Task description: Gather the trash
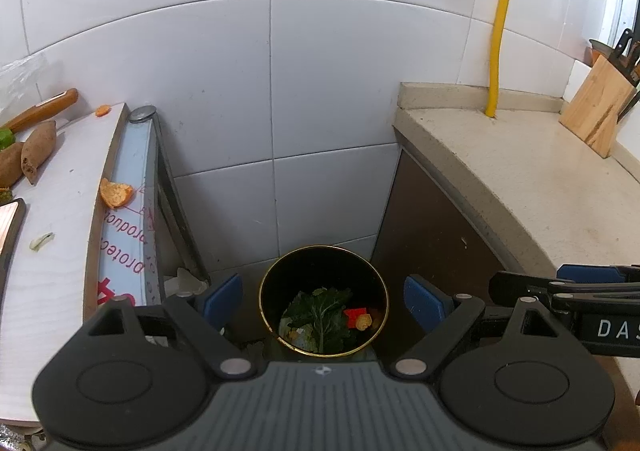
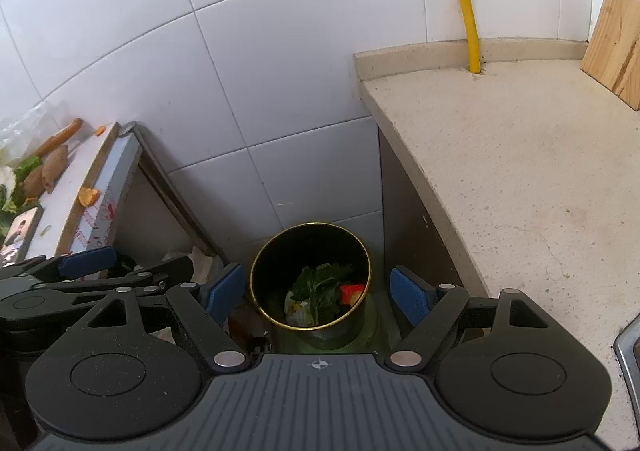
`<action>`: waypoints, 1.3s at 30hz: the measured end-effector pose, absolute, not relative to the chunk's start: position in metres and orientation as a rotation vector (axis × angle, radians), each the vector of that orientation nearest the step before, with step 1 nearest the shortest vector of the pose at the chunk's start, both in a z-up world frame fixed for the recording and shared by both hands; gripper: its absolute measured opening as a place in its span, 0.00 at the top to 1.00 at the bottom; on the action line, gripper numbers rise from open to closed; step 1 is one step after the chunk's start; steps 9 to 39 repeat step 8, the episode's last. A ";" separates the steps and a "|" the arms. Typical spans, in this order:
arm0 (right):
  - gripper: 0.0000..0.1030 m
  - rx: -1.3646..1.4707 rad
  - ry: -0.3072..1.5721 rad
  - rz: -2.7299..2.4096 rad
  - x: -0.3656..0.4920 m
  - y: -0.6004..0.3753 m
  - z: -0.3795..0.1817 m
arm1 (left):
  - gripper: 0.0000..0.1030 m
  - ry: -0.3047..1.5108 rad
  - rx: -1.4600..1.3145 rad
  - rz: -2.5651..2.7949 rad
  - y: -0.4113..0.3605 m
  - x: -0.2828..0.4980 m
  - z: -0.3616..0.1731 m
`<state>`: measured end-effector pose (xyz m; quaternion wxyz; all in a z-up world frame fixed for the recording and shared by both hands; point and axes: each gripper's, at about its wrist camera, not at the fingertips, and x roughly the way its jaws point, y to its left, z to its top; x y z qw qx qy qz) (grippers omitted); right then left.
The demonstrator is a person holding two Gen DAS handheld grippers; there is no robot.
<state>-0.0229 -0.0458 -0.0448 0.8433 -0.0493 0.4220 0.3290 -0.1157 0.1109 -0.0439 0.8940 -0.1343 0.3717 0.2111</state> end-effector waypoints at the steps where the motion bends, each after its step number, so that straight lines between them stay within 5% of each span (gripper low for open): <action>1: 0.17 -0.103 0.893 0.694 -0.023 -0.046 -0.045 | 0.19 0.770 -0.277 0.438 0.111 -0.116 -0.044; 39: 0.17 -0.104 0.899 0.688 -0.024 -0.044 -0.046 | 0.19 0.777 -0.293 0.427 0.113 -0.116 -0.045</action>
